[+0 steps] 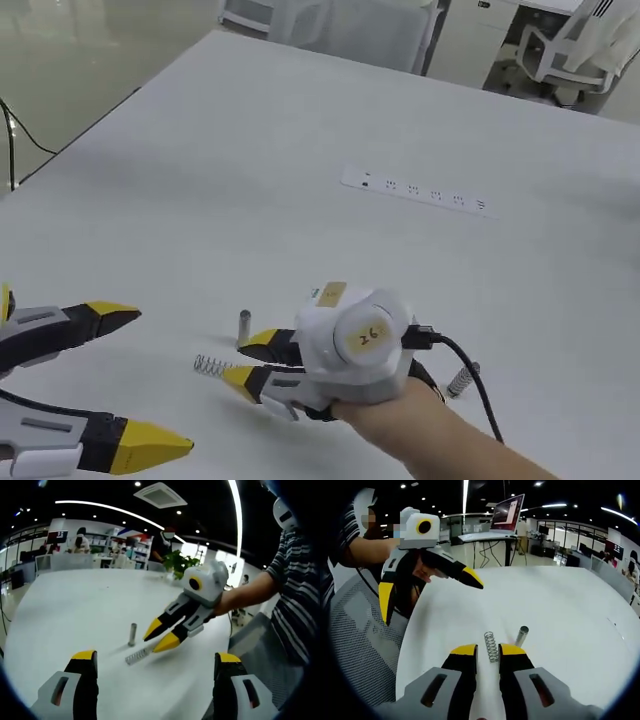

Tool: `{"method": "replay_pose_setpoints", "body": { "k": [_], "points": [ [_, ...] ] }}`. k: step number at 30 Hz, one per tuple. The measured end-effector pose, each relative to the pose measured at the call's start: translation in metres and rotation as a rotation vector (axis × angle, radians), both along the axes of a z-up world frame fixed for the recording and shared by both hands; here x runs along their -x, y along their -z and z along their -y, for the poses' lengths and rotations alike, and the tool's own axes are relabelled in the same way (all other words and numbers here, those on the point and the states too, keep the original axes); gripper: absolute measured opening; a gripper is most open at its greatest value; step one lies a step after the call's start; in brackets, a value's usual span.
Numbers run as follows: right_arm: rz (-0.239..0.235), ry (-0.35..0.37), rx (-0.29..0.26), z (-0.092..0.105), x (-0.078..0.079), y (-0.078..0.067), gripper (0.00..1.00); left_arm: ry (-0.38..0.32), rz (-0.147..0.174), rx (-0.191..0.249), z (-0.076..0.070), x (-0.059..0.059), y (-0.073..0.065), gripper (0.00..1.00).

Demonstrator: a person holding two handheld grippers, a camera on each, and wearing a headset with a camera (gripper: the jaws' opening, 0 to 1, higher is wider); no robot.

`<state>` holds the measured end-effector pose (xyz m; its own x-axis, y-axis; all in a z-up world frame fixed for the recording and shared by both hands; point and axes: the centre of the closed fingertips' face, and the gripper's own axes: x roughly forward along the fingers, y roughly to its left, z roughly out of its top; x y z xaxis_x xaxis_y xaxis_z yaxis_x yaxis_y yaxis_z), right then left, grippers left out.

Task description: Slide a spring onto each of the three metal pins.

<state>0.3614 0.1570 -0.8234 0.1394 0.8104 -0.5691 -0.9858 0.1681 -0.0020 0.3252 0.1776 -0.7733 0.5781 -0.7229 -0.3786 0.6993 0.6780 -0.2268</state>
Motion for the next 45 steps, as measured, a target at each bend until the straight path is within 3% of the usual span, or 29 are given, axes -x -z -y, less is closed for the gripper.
{"method": "replay_pose_setpoints", "body": {
  "k": [8, 20, 30, 45],
  "points": [
    [0.004, -0.006, 0.040, -0.003, -0.008, 0.015, 0.13, -0.001, -0.007, -0.001, 0.000, 0.000, 0.003, 0.94],
    [0.031, -0.038, 0.120, 0.000, -0.008, 0.037, 0.11, -0.002, -0.014, -0.005, 0.000, 0.001, 0.005, 0.94],
    [0.008, -0.029, 0.102, 0.000, -0.008, 0.034, 0.08, 0.000, -0.020, -0.007, 0.002, 0.004, 0.005, 0.93],
    [0.042, -0.071, 0.086, 0.040, 0.004, -0.002, 0.07, 0.069, -0.021, -0.005, 0.025, 0.006, 0.004, 0.90]
  ]
}}
